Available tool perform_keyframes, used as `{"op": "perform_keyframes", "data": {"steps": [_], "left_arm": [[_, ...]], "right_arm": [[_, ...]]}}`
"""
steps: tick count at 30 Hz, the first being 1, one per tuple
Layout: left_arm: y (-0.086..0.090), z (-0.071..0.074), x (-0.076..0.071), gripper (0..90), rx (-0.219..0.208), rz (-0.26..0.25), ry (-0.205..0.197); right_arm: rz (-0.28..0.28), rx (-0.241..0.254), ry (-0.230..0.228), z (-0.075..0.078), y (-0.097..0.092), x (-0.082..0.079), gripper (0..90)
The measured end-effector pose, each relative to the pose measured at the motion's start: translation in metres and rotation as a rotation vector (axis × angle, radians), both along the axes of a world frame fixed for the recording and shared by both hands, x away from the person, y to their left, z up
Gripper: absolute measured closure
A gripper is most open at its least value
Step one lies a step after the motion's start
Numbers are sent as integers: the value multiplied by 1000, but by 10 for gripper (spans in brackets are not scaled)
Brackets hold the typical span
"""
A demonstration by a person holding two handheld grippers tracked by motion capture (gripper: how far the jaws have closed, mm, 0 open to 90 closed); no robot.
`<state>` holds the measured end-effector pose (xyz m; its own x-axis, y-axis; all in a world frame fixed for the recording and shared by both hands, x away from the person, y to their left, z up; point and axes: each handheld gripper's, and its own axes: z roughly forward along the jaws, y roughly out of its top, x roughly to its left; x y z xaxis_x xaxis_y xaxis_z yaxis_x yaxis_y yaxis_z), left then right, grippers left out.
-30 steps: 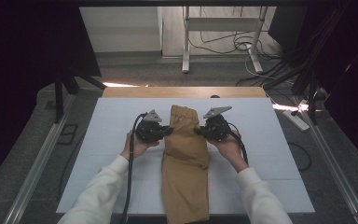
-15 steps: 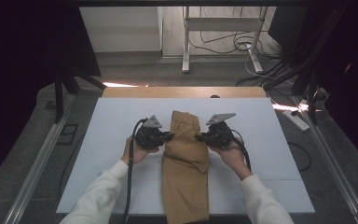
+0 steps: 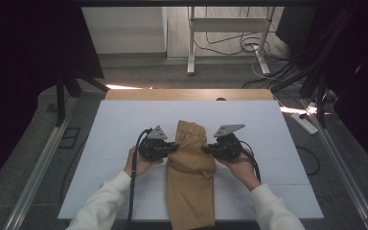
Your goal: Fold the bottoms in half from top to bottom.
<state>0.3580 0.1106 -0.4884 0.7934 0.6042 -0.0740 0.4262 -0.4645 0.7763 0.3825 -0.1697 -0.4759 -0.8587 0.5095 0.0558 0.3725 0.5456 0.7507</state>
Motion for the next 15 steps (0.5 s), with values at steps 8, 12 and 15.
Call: {"op": "perform_keyframes", "data": {"steps": [8, 12, 15], "left_arm": [[1, -2, -1, 822, -3, -2, 2], [1, -1, -5, 823, -2, -5, -1], [1, -1, -10, 822, -5, -5, 3]], "right_arm": [[6, 1, 2, 0, 0, -2, 839], [8, 5, 2, 1, 0, -5, 838], [12, 4, 3, 2, 0, -10, 839]]}}
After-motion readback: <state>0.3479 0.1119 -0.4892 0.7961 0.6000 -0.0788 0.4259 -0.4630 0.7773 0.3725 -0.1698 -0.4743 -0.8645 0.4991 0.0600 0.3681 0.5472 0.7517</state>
